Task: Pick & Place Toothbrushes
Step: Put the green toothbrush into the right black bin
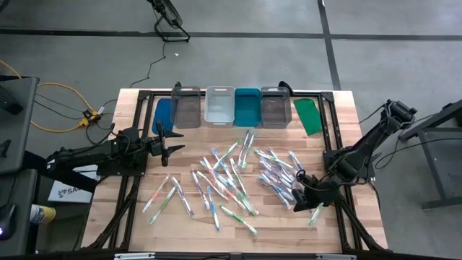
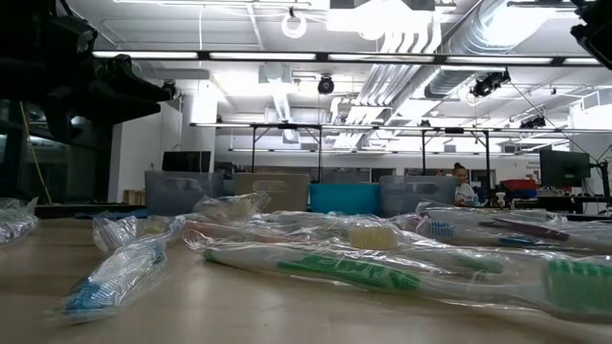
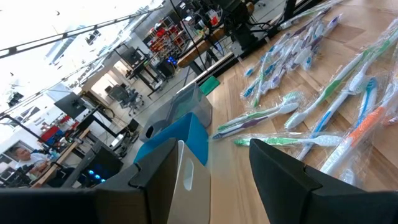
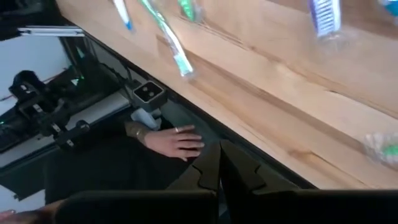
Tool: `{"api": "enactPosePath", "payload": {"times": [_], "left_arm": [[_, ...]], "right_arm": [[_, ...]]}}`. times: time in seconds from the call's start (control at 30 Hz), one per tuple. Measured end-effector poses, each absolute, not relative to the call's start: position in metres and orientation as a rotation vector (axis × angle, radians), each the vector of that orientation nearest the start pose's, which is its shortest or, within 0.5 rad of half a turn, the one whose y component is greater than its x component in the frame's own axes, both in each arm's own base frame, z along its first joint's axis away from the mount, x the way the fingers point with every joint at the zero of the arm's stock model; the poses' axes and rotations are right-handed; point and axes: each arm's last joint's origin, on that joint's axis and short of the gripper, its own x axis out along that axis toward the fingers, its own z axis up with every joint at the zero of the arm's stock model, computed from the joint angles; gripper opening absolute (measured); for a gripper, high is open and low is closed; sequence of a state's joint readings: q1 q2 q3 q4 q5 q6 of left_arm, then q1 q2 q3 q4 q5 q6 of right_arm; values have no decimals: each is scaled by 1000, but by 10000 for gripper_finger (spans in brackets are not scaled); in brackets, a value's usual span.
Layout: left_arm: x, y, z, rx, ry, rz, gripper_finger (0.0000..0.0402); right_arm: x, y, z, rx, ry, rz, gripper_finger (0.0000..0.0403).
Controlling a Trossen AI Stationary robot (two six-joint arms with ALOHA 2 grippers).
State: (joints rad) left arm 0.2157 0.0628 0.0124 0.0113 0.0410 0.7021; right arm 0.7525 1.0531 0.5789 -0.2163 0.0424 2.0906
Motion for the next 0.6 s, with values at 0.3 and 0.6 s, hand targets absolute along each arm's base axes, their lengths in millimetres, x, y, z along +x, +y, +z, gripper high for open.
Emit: {"api": "enactPosePath", "payload": {"times": [0.3,0.6], "left_arm": [[99,20,164,695,98,154,193],[99,20,164,695,99,154,193]], "right_arm": [[147,140,206,1647,1179,-350,2],[126,133,193,1689,1557,-748,2]]}}
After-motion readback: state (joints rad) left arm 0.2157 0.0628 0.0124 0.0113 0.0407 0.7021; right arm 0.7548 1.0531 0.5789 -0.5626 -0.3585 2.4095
